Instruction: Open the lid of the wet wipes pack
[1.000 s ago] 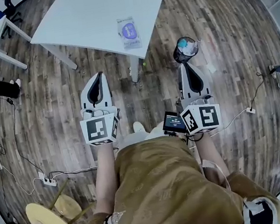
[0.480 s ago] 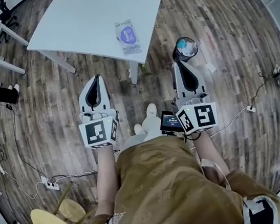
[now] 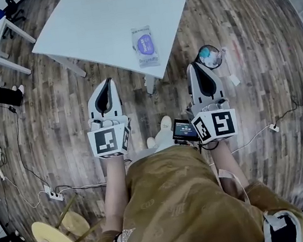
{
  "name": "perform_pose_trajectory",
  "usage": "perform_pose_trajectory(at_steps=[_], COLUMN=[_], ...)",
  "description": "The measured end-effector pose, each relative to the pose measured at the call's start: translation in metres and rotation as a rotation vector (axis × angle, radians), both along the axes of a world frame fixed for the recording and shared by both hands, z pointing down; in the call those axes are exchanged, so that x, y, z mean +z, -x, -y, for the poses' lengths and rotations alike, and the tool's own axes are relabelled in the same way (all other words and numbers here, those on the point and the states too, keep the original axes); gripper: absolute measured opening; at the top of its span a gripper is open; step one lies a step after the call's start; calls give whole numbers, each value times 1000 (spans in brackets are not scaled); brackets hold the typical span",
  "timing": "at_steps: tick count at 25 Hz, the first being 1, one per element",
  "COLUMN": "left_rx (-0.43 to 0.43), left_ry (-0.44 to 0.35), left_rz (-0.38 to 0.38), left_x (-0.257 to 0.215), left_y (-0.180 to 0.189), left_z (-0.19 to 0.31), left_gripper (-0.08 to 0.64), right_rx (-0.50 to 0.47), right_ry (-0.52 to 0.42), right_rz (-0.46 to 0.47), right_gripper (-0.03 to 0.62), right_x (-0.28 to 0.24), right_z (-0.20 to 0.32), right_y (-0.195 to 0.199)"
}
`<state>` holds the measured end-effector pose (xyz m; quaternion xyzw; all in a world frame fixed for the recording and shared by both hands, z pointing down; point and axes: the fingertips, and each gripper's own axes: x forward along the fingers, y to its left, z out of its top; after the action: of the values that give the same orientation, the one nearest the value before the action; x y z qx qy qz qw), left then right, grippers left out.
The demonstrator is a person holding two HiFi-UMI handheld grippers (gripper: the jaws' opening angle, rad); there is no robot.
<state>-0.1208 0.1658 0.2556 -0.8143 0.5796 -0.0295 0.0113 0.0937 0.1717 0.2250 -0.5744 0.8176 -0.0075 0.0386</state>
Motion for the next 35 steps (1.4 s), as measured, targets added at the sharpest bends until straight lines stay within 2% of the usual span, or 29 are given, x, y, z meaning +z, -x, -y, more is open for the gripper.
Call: perform_pose_trajectory(at_steps=[6, 15, 21, 28, 35], left_rx=[-27, -67, -55, -27, 27], left_ry=[-6, 0, -8, 4, 29], left_rz=[12, 3, 7, 9, 23], left_x=[-10, -6, -10, -2, 12], left_y=[-7, -23, -27, -23, -21], left_z=[31, 57, 89, 138, 179], left_gripper=[2, 2, 2, 2, 2], right_rx=[-31, -65, -54, -30, 10], right_ry=[-5, 16, -5, 19, 6], right_rz=[5, -35, -43, -56, -133], right_gripper=[9, 9, 9, 9, 9], right_x=[-4, 5, 3, 14, 22], right_z=[40, 75, 102, 146, 184], right_y=[-6, -16, -18, -9, 1])
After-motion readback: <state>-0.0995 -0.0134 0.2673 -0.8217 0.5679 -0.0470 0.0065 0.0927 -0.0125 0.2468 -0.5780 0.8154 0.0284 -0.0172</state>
